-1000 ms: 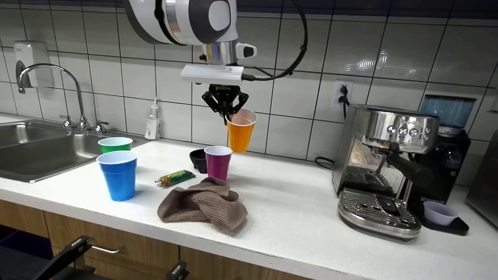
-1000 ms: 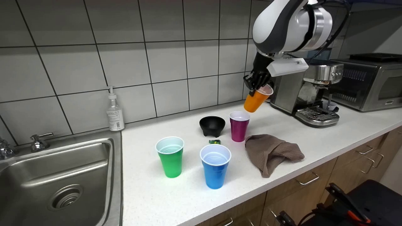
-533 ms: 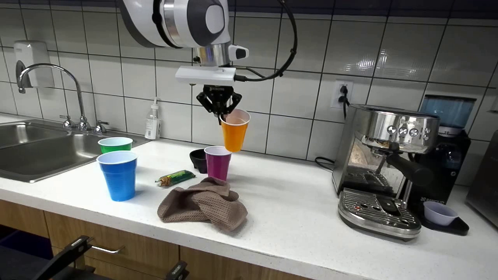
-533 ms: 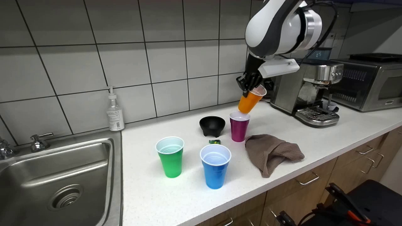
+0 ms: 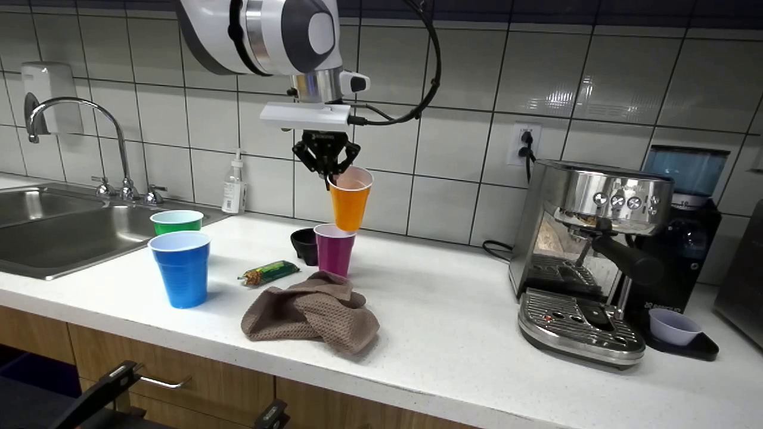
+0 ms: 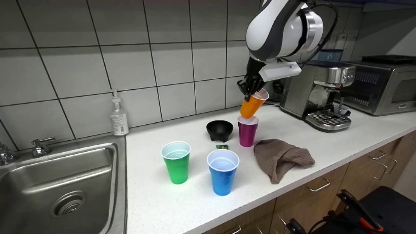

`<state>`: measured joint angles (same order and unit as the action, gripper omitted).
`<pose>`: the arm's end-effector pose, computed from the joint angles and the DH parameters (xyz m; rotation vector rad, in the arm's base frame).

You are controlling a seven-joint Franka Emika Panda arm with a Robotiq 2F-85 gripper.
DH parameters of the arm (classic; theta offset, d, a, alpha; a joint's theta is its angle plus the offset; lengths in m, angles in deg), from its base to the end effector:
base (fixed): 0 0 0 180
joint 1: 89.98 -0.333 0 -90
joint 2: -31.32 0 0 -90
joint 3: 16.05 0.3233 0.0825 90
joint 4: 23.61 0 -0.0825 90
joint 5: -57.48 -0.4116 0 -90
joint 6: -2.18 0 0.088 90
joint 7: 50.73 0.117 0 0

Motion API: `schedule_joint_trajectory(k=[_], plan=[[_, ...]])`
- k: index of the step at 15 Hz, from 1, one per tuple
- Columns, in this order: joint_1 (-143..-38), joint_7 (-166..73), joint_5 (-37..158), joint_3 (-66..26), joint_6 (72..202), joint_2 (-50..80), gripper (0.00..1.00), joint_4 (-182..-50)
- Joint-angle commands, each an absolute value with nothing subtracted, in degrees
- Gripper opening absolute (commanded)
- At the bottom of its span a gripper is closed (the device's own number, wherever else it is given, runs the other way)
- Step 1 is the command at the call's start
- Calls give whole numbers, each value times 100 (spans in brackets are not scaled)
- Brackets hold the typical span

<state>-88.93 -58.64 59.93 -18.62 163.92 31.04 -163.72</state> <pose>0.5336 -0.0318 0.3144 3.0265 0.1712 0.5652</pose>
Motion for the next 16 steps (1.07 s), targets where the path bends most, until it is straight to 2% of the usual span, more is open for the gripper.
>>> schedule_joint_trajectory(k=[1,16], plan=[[-8927,-5598,6152,-1774,16176,3001,1,-16157],[-8987,-5731,6095,-1751,16160,3107,1,-16309]])
